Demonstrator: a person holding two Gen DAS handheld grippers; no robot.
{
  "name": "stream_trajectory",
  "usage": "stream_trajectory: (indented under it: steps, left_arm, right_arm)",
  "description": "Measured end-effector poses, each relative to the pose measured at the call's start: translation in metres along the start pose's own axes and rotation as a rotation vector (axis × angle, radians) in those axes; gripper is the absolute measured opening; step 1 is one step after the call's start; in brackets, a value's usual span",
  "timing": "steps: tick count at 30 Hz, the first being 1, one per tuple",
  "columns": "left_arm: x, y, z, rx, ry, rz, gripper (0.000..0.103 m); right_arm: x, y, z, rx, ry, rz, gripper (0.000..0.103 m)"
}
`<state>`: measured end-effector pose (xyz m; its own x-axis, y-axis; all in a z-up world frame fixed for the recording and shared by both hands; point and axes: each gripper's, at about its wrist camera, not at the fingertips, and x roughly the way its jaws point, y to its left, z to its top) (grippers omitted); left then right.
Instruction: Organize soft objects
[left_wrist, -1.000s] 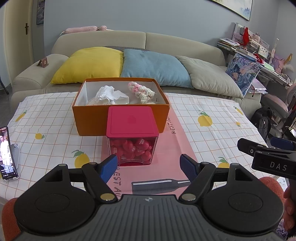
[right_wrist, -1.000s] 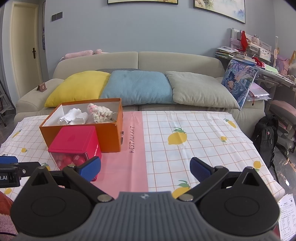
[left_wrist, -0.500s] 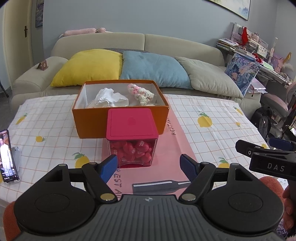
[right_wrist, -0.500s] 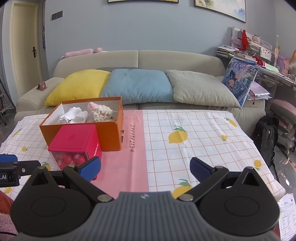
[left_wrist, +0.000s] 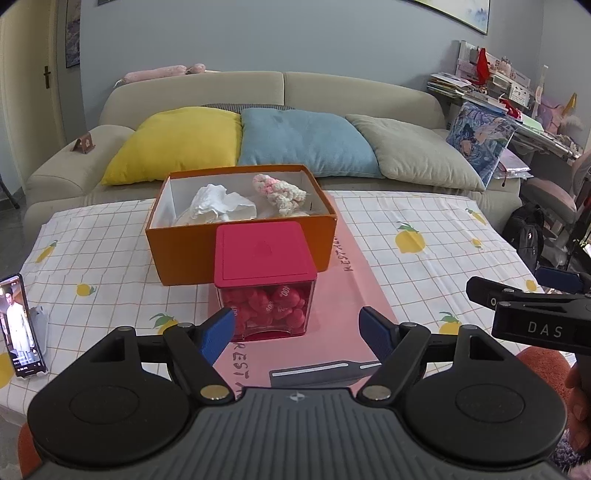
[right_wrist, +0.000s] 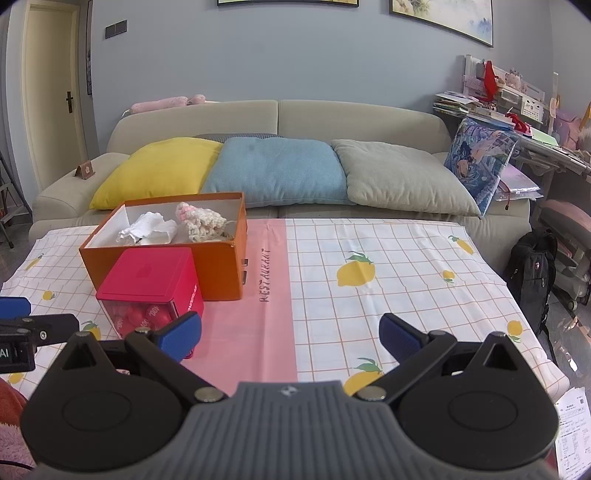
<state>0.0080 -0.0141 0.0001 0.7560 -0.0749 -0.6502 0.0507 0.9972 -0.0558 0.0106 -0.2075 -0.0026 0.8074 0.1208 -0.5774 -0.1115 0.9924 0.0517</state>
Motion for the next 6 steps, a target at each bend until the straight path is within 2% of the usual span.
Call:
stream_trajectory:
  steps: [6]
  left_arm:
    - [0.0001, 0.002, 0.0008, -0.006, -0.004, 0.009, 0.09]
  right_arm:
    - [0.0001, -0.0014, 0.0007, -0.004, -0.001, 0.002, 0.1]
